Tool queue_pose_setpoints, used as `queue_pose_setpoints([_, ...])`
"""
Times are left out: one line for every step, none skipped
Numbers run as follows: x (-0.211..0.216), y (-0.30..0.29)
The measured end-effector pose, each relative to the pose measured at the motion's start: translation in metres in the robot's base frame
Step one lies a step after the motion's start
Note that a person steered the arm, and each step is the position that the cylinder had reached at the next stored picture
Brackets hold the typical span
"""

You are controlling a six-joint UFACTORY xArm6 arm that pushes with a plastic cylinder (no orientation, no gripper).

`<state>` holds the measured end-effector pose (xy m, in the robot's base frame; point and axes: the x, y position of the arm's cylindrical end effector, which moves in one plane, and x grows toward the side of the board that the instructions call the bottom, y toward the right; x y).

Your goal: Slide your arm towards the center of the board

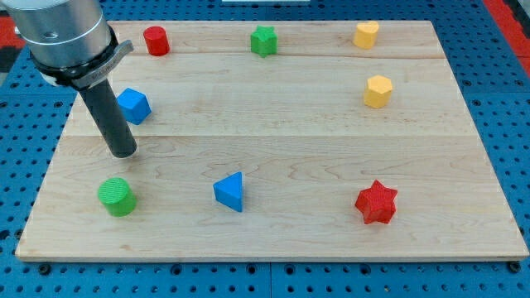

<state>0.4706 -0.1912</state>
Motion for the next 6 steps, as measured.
queue_pose_setpoints([0.0000,0.0000])
queue_pose_setpoints([0.0000,0.0005])
queue_pose_setpoints([0.0000,0.0008])
queue_pose_setpoints([0.0000,0.0012])
queue_pose_setpoints([0.0000,0.0012])
queue_pose_setpoints([0.0000,0.0098])
